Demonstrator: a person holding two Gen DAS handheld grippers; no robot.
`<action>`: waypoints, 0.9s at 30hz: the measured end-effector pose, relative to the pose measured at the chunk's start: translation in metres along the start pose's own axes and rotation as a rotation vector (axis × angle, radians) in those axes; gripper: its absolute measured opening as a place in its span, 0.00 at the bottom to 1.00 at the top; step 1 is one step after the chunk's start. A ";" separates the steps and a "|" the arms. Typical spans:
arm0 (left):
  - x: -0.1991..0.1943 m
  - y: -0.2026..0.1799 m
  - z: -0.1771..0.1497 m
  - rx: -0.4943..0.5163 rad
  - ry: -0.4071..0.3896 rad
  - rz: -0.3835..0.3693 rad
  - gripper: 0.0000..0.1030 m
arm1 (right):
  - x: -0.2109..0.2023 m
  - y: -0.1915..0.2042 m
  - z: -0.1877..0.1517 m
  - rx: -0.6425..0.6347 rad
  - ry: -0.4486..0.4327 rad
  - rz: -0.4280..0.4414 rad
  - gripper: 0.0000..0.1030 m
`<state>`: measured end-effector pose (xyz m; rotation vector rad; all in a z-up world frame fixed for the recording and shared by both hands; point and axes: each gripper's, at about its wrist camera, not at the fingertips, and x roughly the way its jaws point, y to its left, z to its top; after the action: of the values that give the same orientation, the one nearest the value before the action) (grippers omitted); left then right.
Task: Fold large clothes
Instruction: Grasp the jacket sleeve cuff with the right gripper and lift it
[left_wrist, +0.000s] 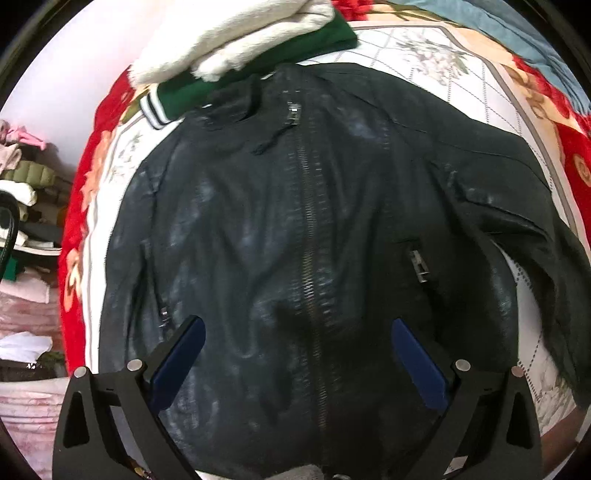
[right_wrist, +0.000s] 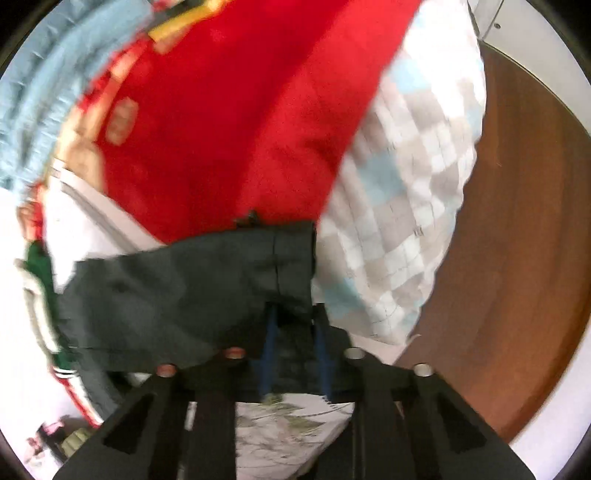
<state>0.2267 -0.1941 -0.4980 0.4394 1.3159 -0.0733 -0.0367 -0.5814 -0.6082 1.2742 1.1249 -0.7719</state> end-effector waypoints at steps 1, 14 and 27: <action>0.002 -0.004 0.002 0.001 -0.003 -0.008 1.00 | -0.004 0.003 0.001 -0.016 -0.011 0.029 0.12; 0.007 -0.011 0.008 0.038 -0.022 -0.026 1.00 | 0.034 0.012 -0.001 -0.049 0.052 0.010 0.10; 0.000 0.046 0.031 -0.088 -0.023 -0.012 1.00 | -0.084 0.193 -0.040 -0.274 -0.090 0.287 0.07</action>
<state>0.2686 -0.1624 -0.4802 0.3547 1.2939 -0.0308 0.1073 -0.5191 -0.4629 1.1255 0.9144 -0.4400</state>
